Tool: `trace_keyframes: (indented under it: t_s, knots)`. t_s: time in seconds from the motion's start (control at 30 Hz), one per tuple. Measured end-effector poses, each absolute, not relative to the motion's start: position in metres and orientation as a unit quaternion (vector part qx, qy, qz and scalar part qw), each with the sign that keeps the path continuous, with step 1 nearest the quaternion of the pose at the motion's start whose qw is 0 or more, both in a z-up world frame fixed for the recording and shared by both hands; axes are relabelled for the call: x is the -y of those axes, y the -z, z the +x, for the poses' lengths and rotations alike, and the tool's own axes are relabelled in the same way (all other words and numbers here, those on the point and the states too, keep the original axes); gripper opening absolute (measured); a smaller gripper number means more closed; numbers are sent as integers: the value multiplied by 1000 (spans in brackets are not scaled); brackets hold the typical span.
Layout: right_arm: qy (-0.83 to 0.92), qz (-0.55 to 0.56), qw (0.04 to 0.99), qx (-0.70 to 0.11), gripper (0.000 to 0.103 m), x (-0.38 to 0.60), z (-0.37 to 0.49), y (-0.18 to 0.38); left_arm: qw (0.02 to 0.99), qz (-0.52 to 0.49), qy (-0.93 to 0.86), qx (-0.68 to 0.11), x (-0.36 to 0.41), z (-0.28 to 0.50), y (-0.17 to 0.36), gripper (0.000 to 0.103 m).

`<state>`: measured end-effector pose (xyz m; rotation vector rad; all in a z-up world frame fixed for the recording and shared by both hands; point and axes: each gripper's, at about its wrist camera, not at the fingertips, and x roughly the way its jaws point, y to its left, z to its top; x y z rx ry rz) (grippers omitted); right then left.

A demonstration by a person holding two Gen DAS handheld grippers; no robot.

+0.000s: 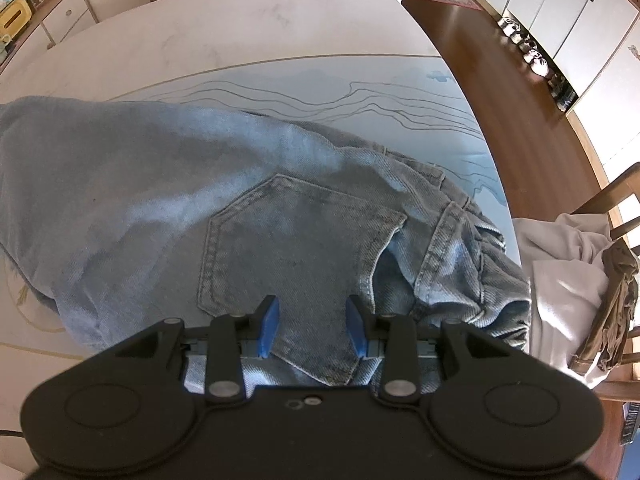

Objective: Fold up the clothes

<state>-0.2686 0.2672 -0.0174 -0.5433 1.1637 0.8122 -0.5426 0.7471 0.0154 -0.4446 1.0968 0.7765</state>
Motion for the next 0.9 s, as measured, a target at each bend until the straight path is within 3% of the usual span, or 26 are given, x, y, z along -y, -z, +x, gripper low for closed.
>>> trace_keyframes:
  t_s: [0.33, 0.53, 0.63, 0.7, 0.77, 0.9]
  knots:
    - [-412, -225, 705, -531, 103, -252, -279, -5, 741, -180, -366, -533, -762, -547, -7, 17]
    - [-490, -325, 660, -468, 103, -288, -341, -5, 732, -148, -361, -558, -746, -540, 4, 20]
    - [-495, -338, 648, -470, 103, -295, -345, 2, 733, -137, -356, -563, -737, -544, -5, 37]
    - [-499, -333, 649, -468, 103, -298, -341, 1, 750, -126, -347, -549, -721, -550, -19, 70]
    - [-502, -321, 652, -469, 103, -302, -334, -1, 774, -117, -316, -536, -699, -553, -32, 81]
    - [-509, -304, 655, -467, 103, -326, -320, -3, 827, -137, -153, -524, -623, -530, -44, 82]
